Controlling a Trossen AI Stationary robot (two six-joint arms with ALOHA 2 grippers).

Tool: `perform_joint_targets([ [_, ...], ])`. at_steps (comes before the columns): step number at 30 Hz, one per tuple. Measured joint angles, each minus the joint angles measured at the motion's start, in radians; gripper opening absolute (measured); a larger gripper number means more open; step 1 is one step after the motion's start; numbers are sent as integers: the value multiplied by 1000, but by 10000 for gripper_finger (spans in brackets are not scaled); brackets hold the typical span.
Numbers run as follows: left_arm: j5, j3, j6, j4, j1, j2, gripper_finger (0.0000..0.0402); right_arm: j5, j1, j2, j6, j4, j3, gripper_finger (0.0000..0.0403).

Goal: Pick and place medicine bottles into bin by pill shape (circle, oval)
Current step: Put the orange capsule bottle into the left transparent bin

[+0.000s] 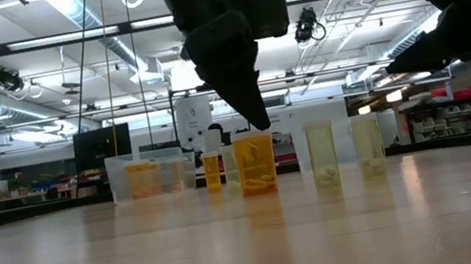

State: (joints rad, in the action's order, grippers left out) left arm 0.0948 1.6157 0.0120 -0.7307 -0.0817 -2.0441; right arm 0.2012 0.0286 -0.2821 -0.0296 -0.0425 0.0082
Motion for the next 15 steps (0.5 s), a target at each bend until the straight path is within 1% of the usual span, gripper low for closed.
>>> perform_joint_targets([
  [8,0,-1,0,-5,0,0,354,0,0,0,0,0,0,216],
  [15,35,-57,-1,2,0,-2,353,0,0,0,0,0,0,216],
])
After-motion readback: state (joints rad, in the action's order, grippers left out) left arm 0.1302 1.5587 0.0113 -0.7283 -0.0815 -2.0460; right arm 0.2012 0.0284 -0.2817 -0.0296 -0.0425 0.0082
